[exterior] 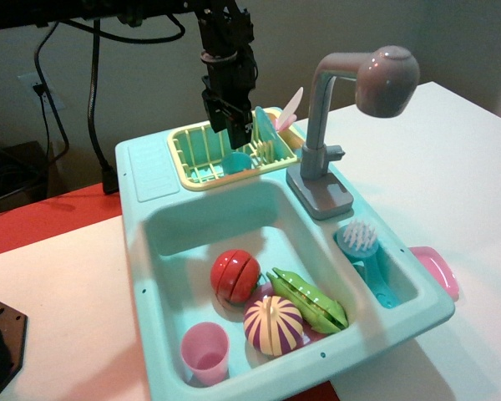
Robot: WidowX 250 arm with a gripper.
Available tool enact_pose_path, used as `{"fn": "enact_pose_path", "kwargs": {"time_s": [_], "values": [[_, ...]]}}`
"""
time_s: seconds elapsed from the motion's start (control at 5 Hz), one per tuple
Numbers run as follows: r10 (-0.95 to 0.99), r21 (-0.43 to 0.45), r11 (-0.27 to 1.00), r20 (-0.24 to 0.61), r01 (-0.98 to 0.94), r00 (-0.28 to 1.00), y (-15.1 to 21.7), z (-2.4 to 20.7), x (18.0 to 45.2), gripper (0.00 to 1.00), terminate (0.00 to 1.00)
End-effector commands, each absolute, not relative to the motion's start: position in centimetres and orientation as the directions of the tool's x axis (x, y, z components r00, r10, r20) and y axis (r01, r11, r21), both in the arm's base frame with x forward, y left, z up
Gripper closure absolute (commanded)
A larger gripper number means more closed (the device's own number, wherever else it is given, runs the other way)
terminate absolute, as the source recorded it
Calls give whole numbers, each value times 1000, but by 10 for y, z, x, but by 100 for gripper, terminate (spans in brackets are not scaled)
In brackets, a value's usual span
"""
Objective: Put cup from drying rack to sink
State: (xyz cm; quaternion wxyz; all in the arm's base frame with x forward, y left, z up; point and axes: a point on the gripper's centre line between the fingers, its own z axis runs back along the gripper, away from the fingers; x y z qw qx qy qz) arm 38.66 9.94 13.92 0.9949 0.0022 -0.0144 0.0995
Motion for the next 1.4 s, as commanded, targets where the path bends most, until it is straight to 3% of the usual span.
{"fn": "enact_pose_path", "kwargs": {"time_s": [0.0, 1.0, 1.2], "values": [[198, 2, 980, 29, -198, 980, 99, 139, 387, 0, 0], [227, 60, 972, -23, -225, 974, 108, 109, 380, 0, 0], [231, 60, 971, -9, -231, 973, 105, 106, 380, 100, 0]]}}
